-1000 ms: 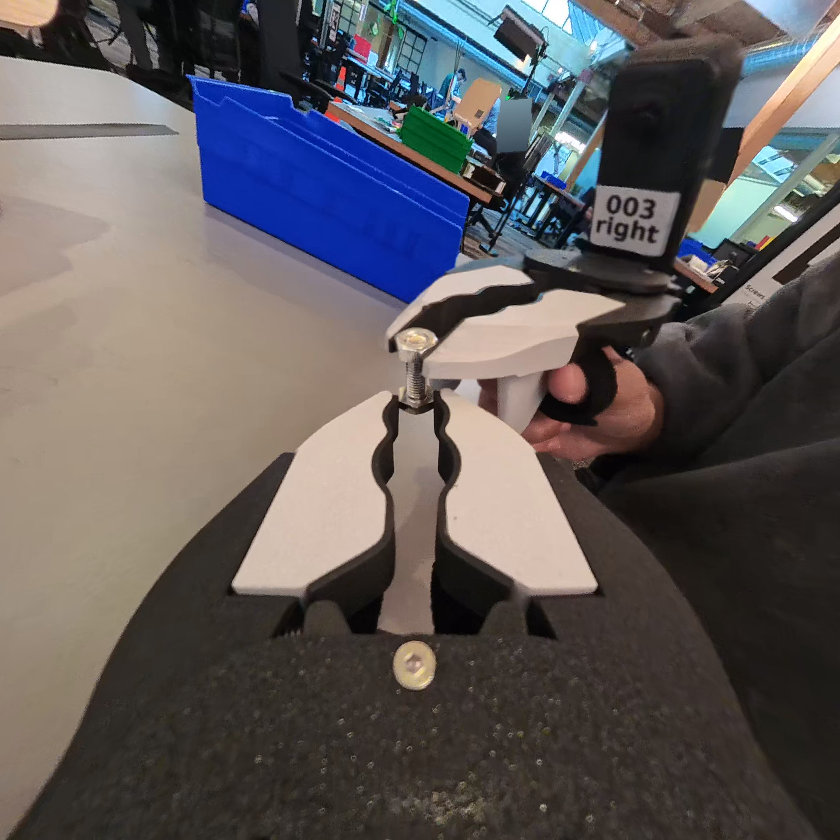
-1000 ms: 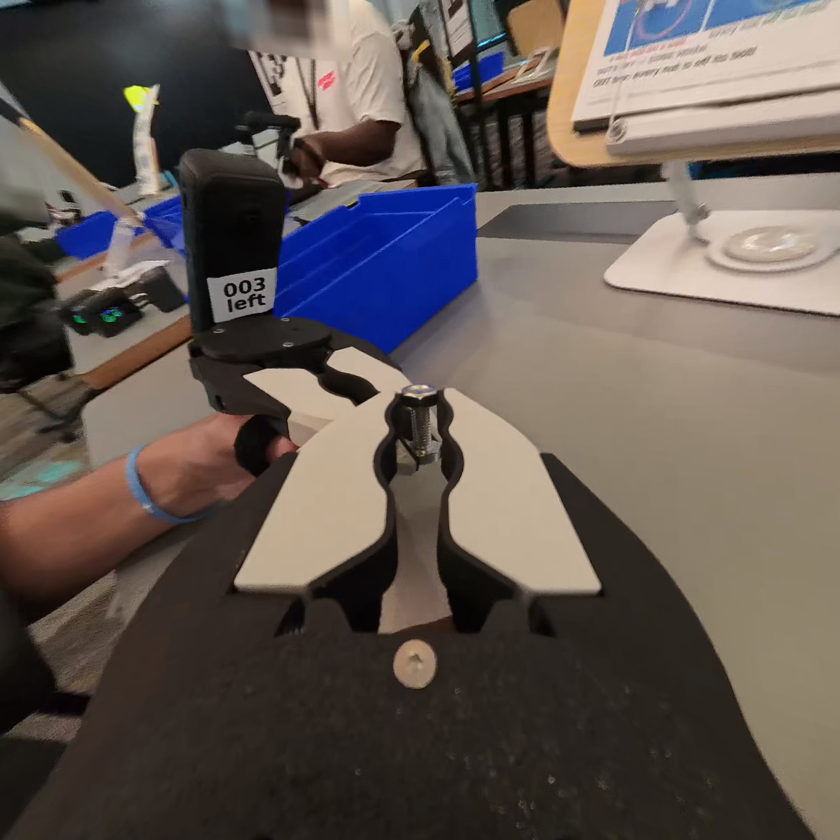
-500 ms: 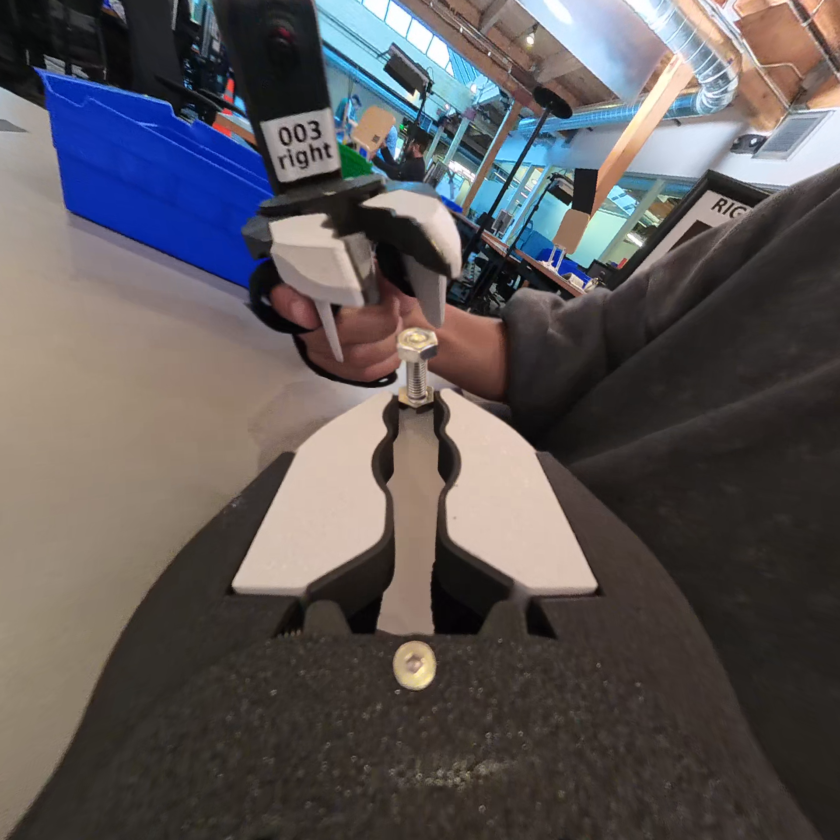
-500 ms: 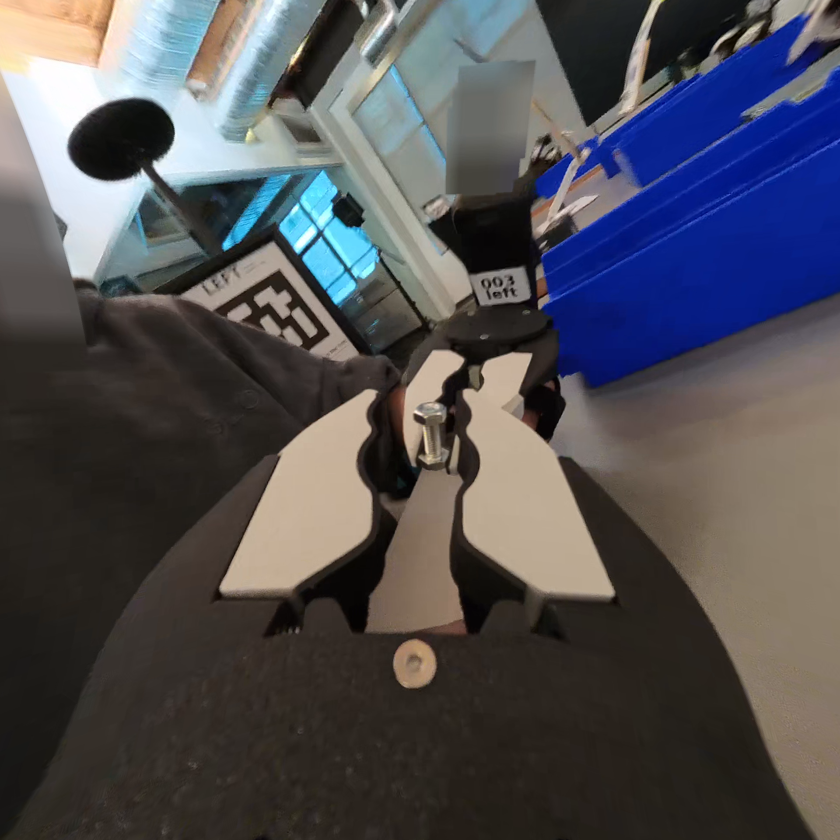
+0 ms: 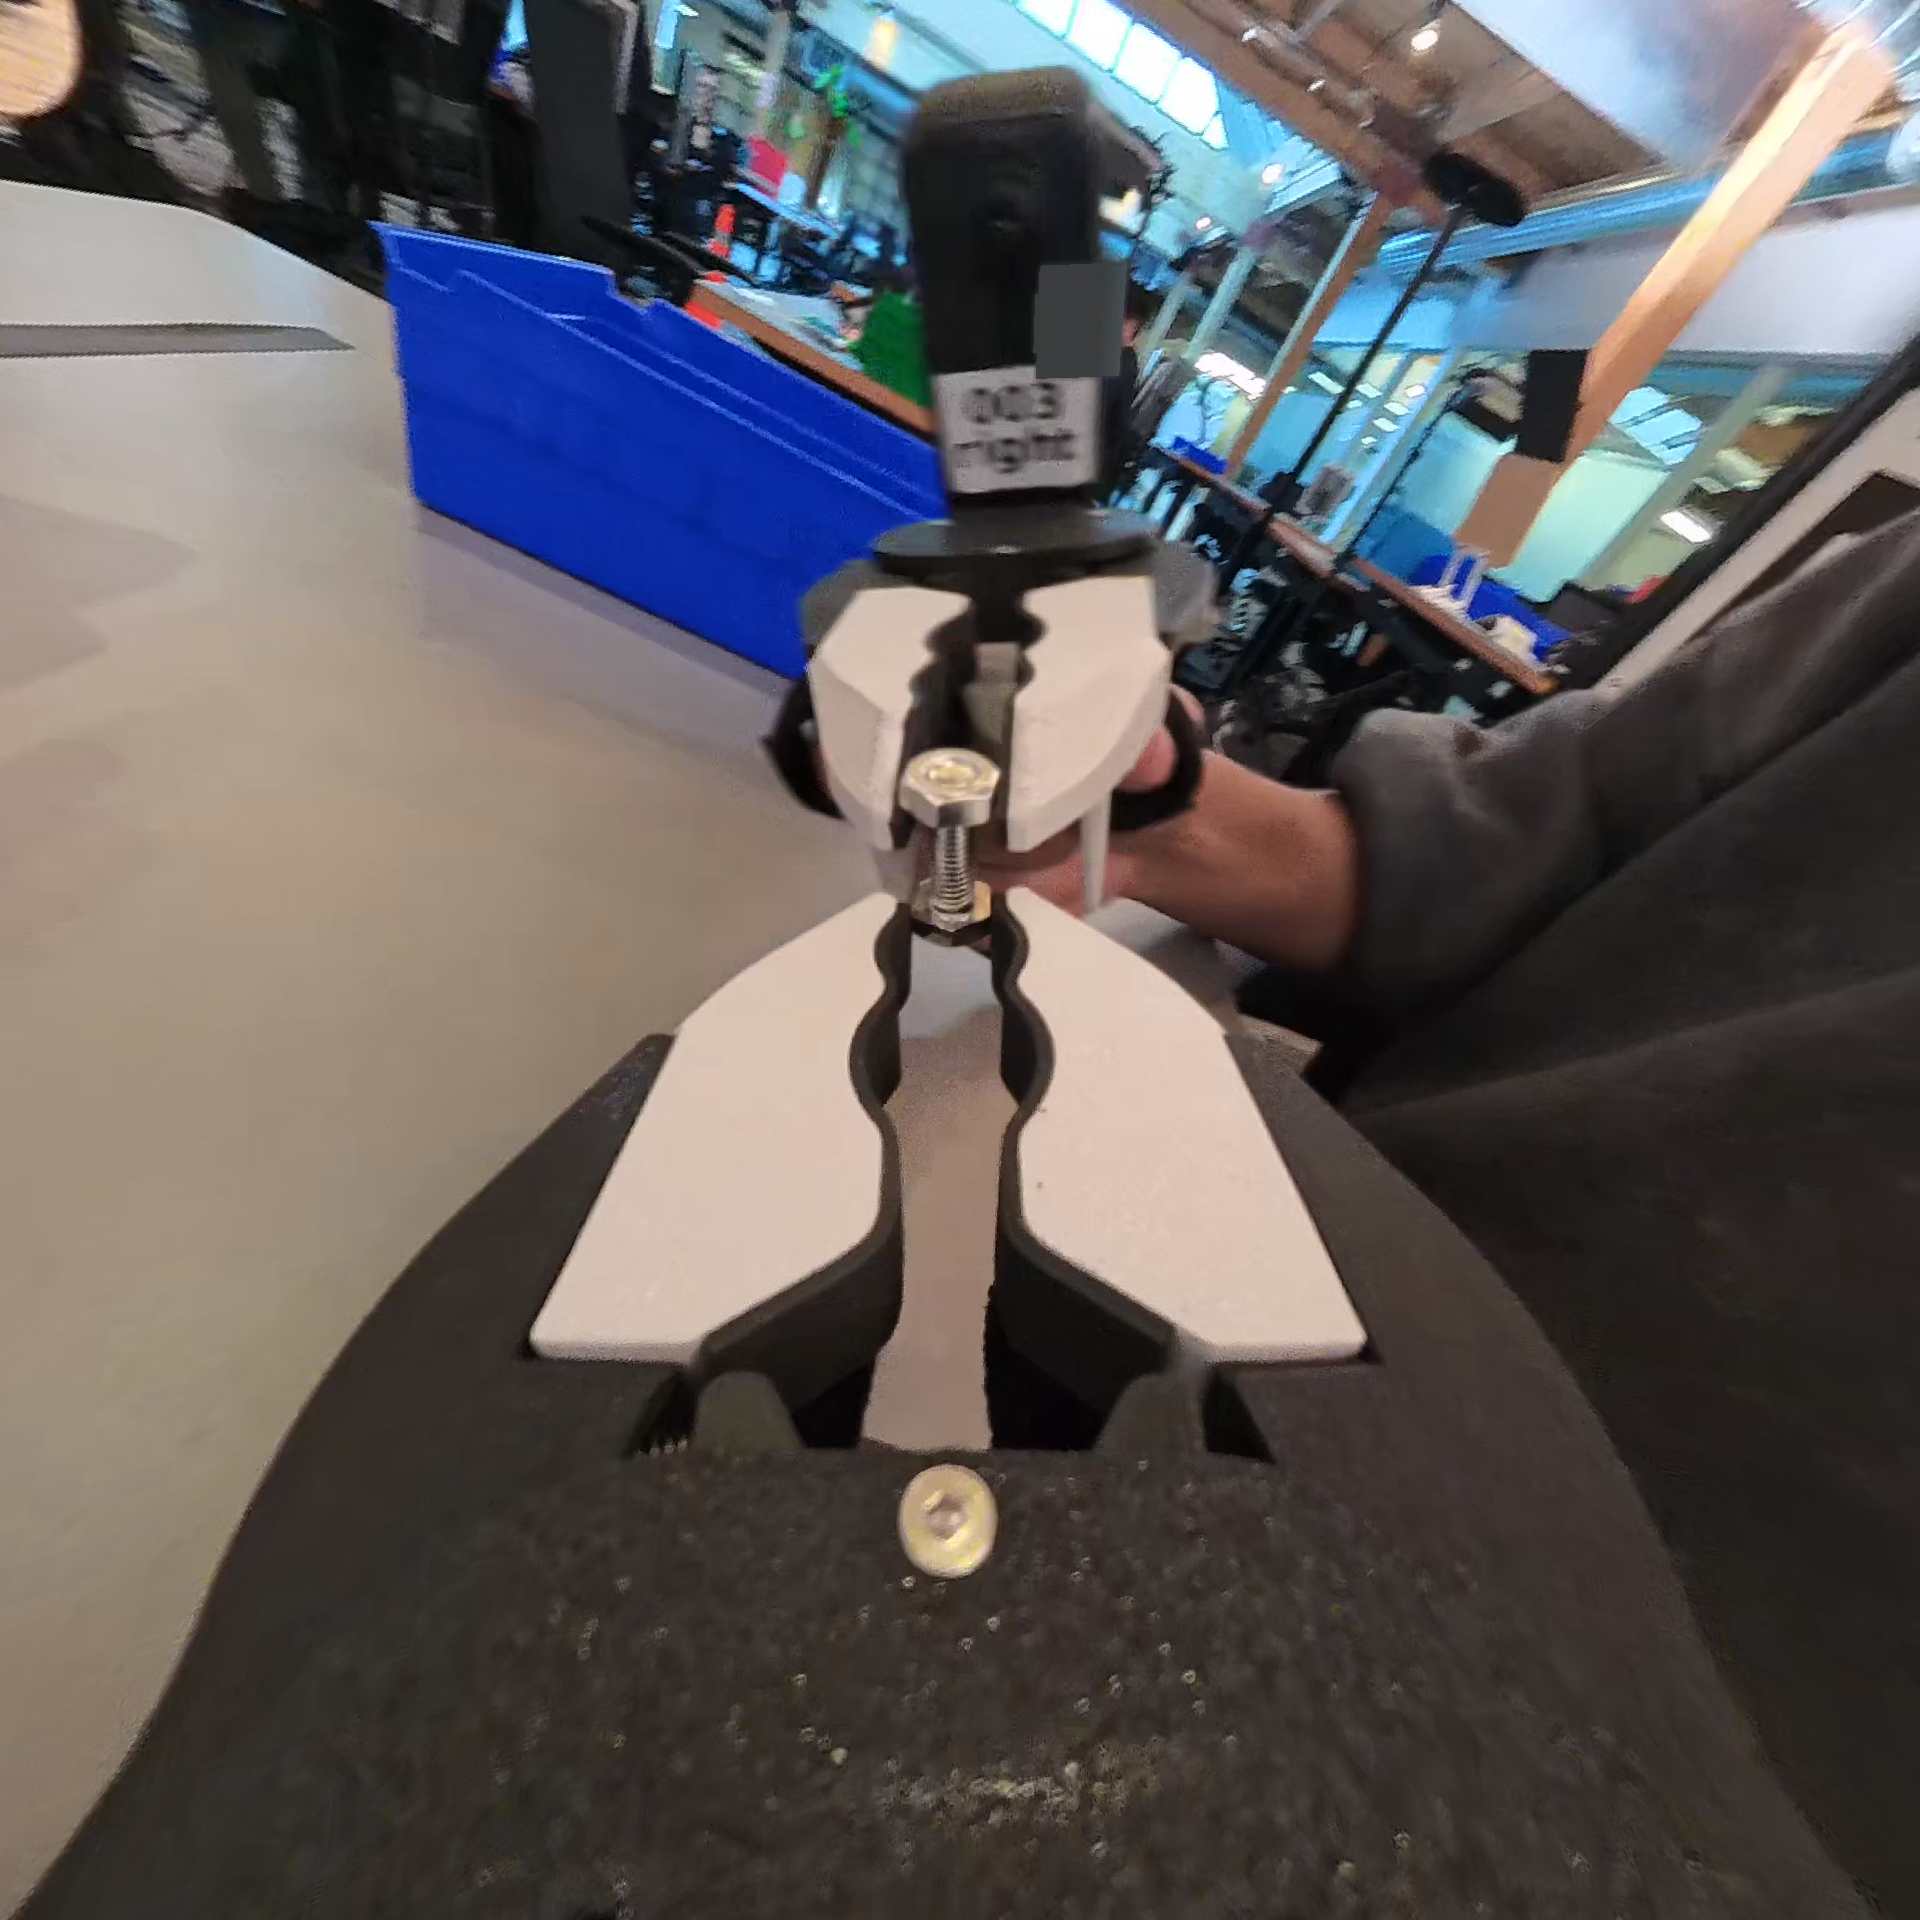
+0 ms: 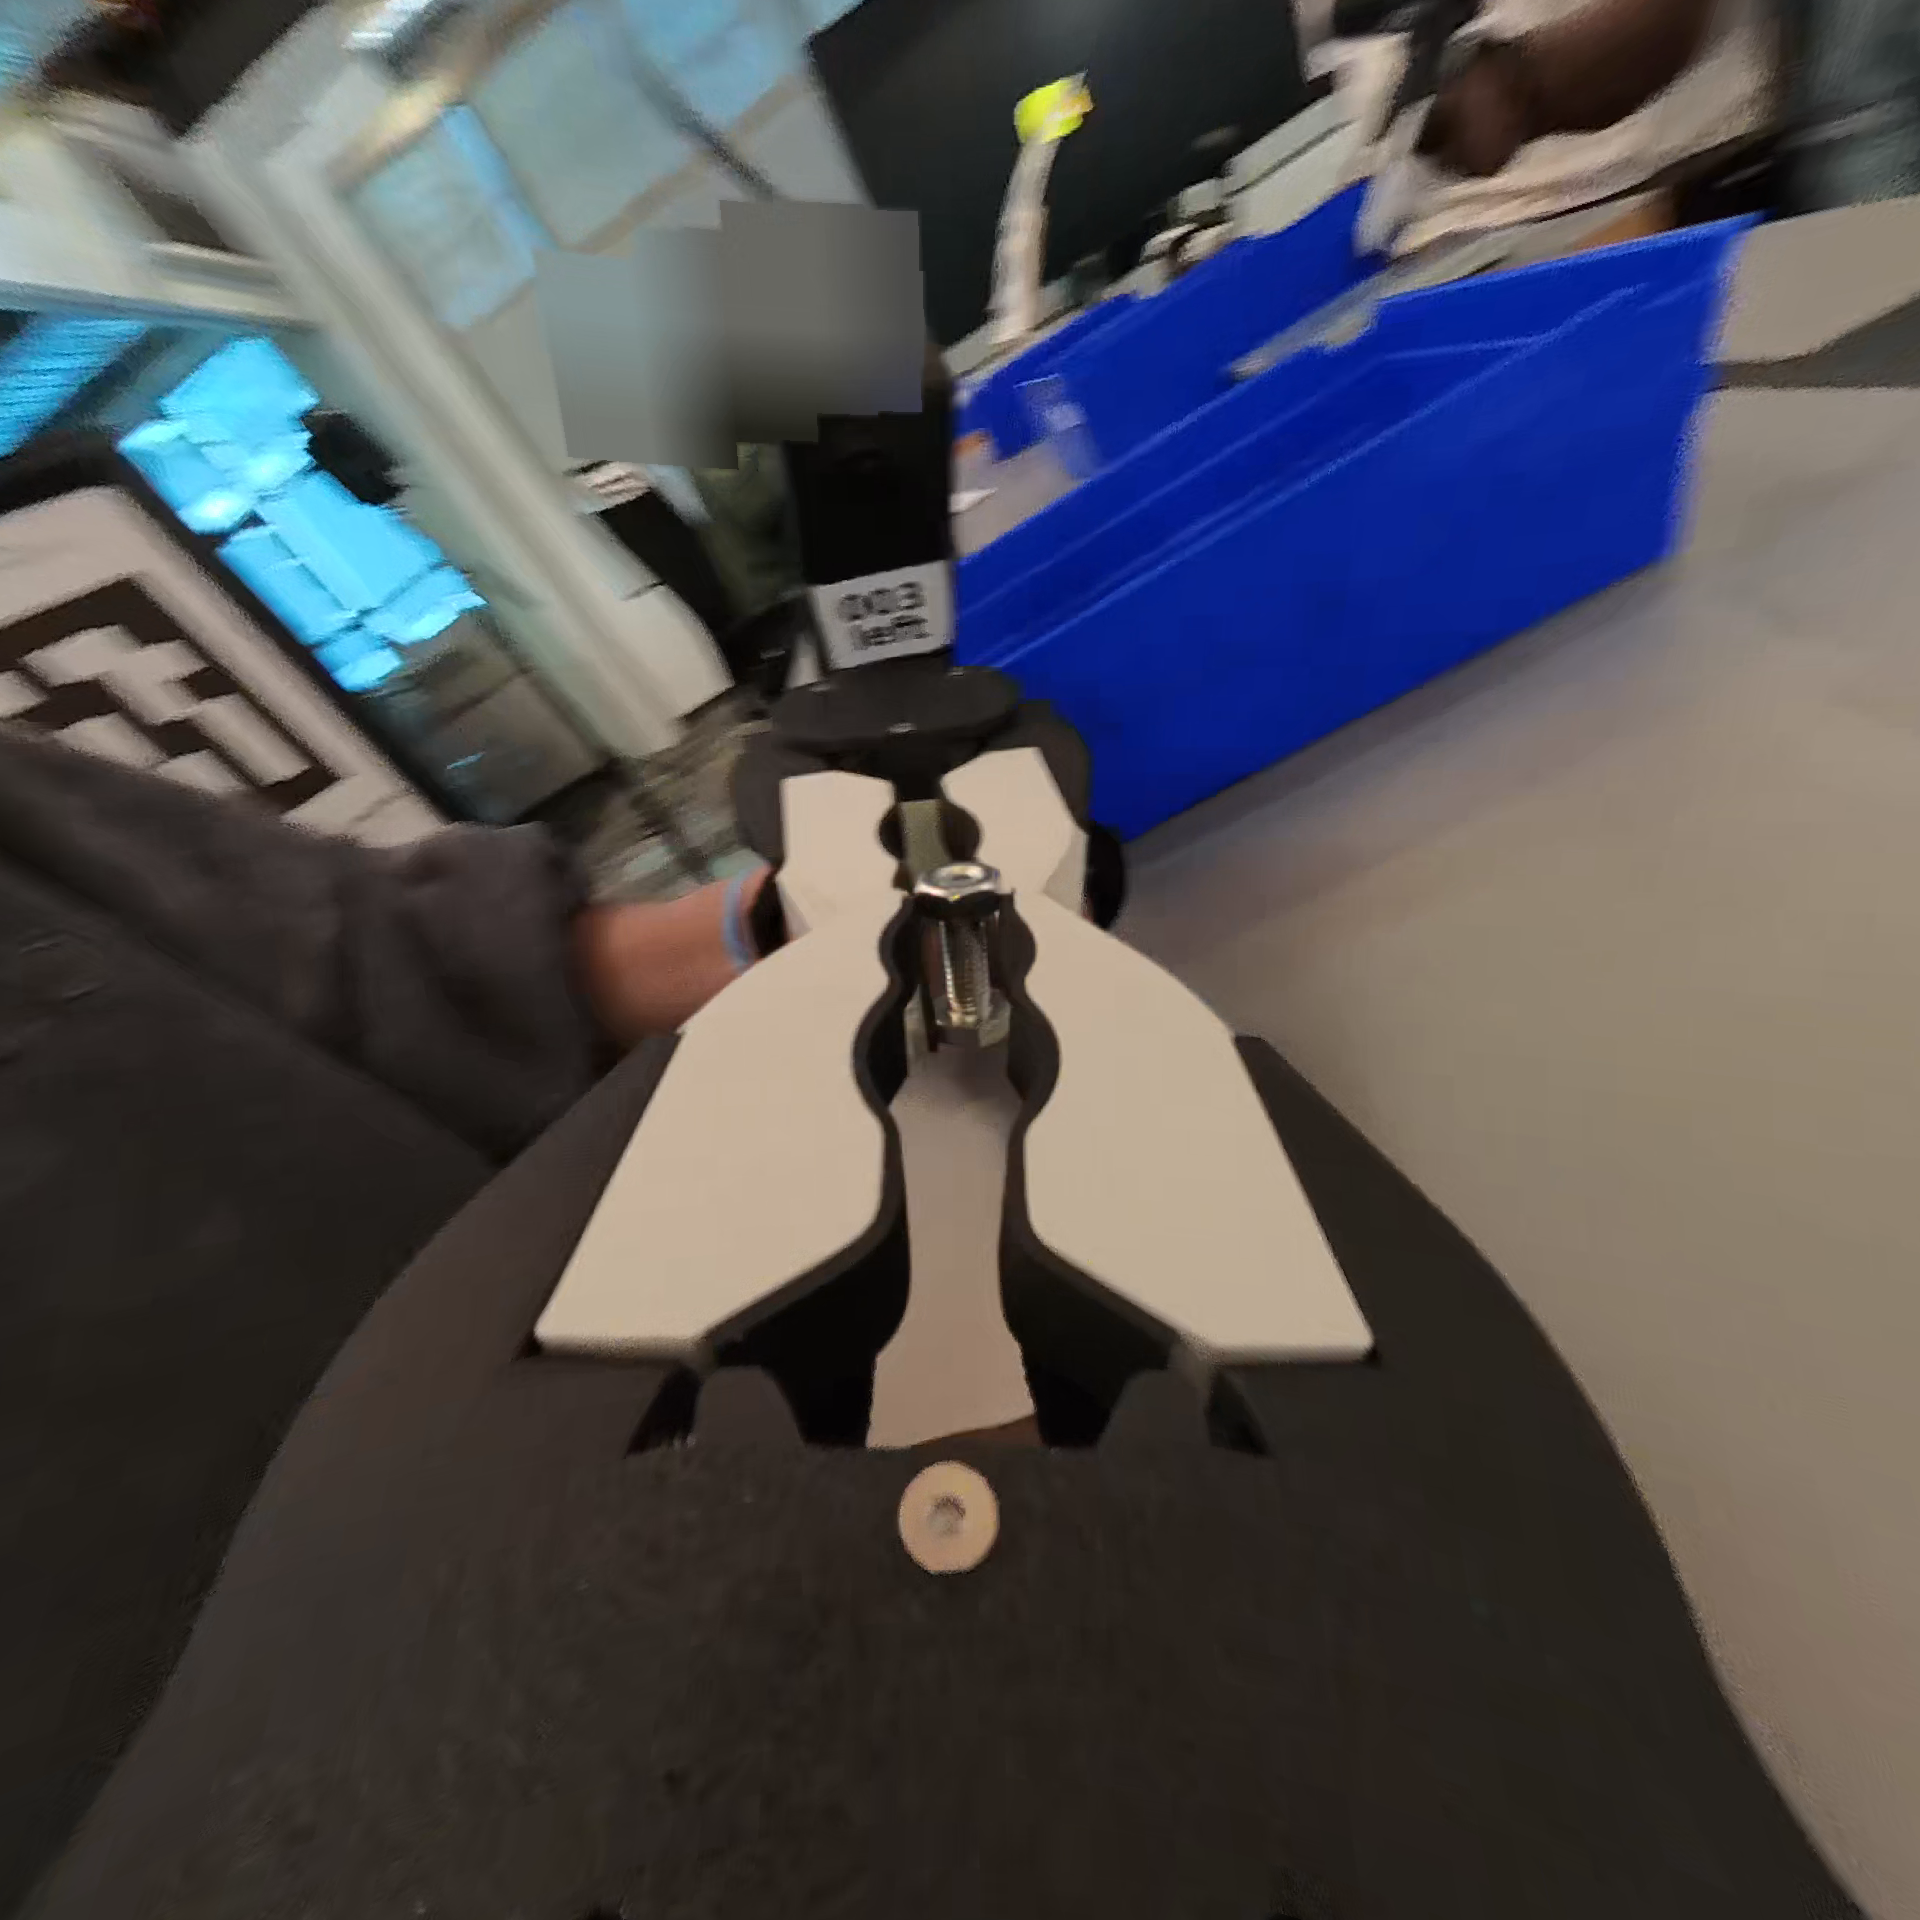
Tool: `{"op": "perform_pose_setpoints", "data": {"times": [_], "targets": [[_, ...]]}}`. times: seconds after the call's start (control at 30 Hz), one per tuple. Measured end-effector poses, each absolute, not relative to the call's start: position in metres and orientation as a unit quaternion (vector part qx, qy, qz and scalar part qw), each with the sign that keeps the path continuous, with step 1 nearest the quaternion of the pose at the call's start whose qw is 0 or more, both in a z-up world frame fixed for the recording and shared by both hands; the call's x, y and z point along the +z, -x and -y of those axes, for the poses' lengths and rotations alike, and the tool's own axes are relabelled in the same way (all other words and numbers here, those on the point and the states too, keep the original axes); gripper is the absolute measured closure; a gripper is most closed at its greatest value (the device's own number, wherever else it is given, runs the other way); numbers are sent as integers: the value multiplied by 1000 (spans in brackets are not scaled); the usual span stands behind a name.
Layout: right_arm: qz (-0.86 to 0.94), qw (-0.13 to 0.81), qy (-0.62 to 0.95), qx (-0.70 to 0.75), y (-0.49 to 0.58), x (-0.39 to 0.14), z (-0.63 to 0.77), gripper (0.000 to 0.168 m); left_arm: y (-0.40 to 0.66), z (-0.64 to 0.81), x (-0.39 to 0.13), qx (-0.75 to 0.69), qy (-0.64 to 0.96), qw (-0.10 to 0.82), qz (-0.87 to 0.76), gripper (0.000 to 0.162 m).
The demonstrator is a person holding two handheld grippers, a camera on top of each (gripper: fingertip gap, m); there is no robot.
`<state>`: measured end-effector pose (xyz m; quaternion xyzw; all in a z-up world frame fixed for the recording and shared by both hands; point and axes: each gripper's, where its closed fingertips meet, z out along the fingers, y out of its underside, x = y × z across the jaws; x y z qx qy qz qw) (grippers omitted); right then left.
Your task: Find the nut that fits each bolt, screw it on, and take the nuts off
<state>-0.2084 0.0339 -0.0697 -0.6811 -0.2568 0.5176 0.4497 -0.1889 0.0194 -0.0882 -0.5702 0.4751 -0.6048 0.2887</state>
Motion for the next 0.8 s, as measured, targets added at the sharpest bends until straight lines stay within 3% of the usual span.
{"op": "perform_pose_setpoints", "data": {"times": [0.17, 0.33, 0.47, 0.53, 0.67, 0.8], "targets": [[117, 532, 752, 372, 198, -80, -44, 154, 183, -30, -99, -531, 593, 349, -494, 148], [117, 558, 756, 321, 200, -78, -36, 152, 183, -20, -98, -555, 582, 321, -500, 148], [216, 575, 706, 354, 191, -64, -39, 128, 186, -18, -90, -590, 573, 301, -484, 148], [270, 544, 681, 409, 187, -67, -40, 122, 188, -12, -84, -614, 558, 284, -480, 148], [326, 405, 586, 621, 190, -48, -19, 127, 190, 3, -81, -646, 536, 237, -489, 148], [374, 326, 569, 656, 200, -53, -15, 126, 187, 2, -88, -632, 545, 240, -496, 148]]}}
